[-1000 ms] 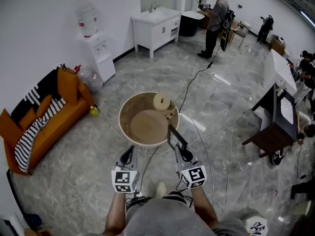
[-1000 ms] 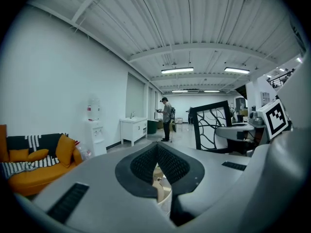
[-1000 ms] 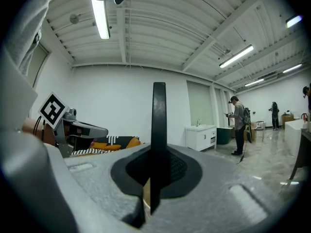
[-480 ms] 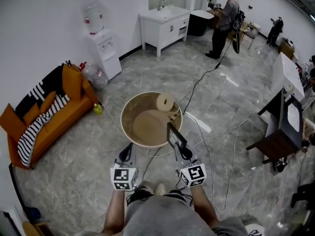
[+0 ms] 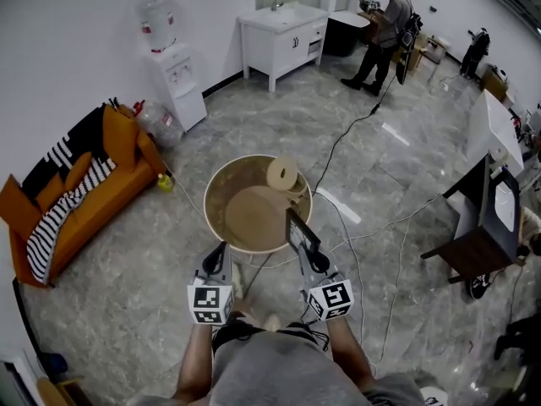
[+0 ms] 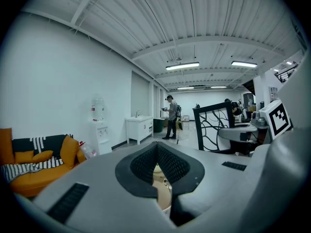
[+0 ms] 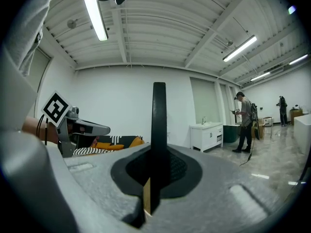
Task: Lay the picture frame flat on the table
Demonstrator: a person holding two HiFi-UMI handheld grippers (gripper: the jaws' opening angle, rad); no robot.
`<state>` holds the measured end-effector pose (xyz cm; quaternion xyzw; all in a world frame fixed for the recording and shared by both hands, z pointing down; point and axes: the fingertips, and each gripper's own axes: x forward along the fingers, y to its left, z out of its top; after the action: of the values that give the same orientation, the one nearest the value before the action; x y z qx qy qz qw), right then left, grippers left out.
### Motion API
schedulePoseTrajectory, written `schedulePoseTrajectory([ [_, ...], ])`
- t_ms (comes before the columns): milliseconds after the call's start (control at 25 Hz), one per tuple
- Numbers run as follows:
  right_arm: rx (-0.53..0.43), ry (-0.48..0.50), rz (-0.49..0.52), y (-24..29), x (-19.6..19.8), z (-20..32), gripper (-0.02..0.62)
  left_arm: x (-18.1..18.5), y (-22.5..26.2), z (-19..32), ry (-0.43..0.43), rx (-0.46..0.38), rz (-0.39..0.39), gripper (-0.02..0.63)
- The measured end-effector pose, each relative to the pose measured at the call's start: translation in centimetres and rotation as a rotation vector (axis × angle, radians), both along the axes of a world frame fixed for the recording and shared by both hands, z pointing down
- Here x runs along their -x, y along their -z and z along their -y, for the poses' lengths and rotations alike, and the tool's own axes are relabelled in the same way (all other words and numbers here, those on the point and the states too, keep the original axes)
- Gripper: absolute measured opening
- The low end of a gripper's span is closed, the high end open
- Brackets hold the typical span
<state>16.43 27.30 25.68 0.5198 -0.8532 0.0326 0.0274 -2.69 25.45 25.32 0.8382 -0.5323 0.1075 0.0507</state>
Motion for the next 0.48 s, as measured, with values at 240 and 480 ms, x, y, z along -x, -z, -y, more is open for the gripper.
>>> schedulePoseTrajectory([
  [240,0.007,-0.007,-0.003,-0.8,1.4,5.2,0.011,1.6,-0.9,5.3,-0.005,0.004,0.002,0.017],
  [480,0.01,-0.005,0.001,-0.5,3.9,12.8,0.011,3.2,-1.2,13.4,-0.028,0.014,0.0,0.017],
])
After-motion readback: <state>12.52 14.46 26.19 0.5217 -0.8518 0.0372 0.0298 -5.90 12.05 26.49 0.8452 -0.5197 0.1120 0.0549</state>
